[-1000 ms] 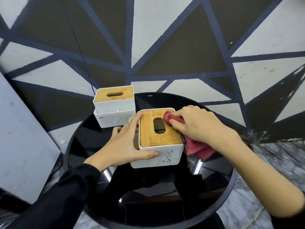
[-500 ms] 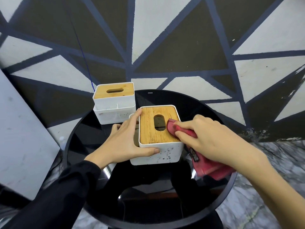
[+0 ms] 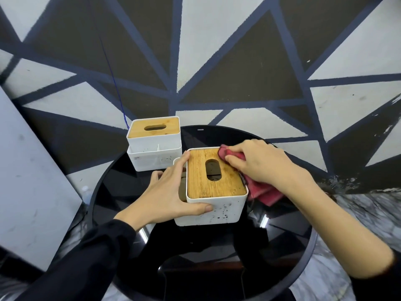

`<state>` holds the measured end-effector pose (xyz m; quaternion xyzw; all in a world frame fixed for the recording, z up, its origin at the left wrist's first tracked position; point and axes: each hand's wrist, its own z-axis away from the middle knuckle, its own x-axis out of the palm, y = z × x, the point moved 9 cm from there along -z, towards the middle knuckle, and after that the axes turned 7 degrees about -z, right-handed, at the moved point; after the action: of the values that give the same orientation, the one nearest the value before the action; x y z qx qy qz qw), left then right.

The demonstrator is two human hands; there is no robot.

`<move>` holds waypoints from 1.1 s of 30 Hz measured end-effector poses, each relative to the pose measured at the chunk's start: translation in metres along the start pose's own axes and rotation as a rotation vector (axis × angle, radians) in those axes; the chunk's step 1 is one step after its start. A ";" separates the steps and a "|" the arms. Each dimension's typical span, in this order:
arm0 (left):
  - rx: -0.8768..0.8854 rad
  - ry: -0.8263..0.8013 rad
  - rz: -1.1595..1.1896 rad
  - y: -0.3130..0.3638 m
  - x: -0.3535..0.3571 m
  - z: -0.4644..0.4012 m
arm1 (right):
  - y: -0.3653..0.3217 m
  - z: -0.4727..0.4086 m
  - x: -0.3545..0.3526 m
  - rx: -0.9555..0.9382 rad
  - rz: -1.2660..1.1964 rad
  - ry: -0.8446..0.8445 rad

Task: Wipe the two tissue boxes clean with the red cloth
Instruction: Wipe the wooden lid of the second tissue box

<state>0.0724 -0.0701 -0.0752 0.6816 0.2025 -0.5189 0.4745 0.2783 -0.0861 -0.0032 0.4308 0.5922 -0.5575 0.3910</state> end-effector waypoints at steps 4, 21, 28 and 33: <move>0.026 0.005 -0.009 0.006 -0.003 0.002 | 0.000 -0.013 -0.001 -0.032 0.018 -0.007; 0.038 0.011 -0.021 0.005 -0.001 -0.001 | -0.019 0.090 -0.009 -0.032 0.084 -0.153; 0.034 0.014 -0.015 0.008 -0.003 0.004 | 0.005 0.009 -0.001 0.001 -0.090 -0.088; 0.049 0.013 -0.051 0.010 -0.005 0.004 | 0.002 -0.010 0.001 -0.015 -0.041 0.000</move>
<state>0.0765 -0.0777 -0.0666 0.6910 0.2103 -0.5311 0.4430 0.2804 -0.0764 -0.0037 0.4155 0.6051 -0.5610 0.3828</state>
